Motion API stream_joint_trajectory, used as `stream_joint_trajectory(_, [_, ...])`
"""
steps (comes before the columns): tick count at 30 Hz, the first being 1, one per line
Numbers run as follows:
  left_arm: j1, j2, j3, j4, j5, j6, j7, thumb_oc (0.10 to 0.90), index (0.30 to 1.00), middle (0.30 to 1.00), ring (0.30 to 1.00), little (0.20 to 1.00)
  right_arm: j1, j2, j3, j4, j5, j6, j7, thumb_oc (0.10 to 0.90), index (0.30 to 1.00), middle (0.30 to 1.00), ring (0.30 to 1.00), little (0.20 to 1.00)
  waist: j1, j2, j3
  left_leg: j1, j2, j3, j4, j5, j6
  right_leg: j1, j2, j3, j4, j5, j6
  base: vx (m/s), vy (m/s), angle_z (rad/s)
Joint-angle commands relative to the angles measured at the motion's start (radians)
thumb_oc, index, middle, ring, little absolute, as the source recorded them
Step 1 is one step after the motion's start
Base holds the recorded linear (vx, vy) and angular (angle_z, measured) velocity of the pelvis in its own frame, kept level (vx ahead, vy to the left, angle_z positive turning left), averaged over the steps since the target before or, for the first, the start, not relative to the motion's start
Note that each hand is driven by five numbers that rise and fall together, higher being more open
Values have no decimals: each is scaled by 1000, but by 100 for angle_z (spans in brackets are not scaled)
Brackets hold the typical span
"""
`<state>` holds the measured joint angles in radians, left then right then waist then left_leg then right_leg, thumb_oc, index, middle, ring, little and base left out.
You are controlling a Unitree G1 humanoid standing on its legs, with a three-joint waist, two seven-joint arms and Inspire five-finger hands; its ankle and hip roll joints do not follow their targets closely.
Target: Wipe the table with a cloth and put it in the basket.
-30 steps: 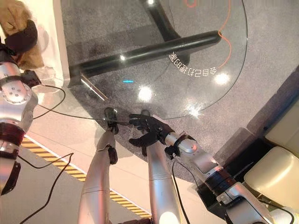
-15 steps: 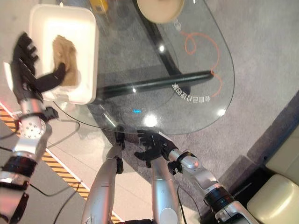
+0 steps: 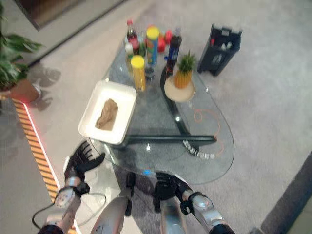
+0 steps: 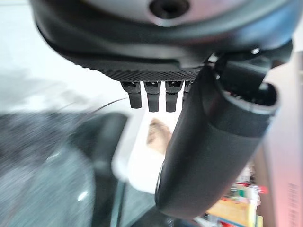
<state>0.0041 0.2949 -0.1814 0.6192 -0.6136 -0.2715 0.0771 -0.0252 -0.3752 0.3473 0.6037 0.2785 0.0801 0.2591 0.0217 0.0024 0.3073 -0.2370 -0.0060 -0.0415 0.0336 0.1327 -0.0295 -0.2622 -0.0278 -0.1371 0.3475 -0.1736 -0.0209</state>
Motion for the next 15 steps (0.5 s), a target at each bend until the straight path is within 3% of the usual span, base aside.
stream_joint_trajectory(1, [0,-10,10,33,-6,23,-148,800,900,900,900,900,24,38,-4,-5,23,-8,37,800,900,900,900,900,3,-51,-70,70,-92,-38,97,-139,31,163,8,26,-275,164,32,128,-130,5])
stream_joint_trajectory(6, [41,-80,-40,234,27,120,-269,800,900,900,900,900,25,90,-2,169,32,-2,41,800,900,900,900,900,15,-56,-162,144,-79,-42,76,-156,33,240,14,20,-308,158,32,97,-98,12])
stream_joint_trajectory(12, [4,-106,-77,414,40,169,-328,800,900,900,900,900,-13,120,17,377,-35,-11,29,800,900,900,900,900,5,-47,-211,209,-56,-29,26,-161,30,291,19,29,-345,156,35,22,-32,1])
stream_joint_trajectory(15, [-13,-111,-85,464,50,194,-371,800,900,900,900,900,-28,131,14,445,-8,-15,43,800,900,900,900,900,3,-41,-223,226,-49,-27,6,-158,28,304,21,31,-357,157,36,10,-7,-5])
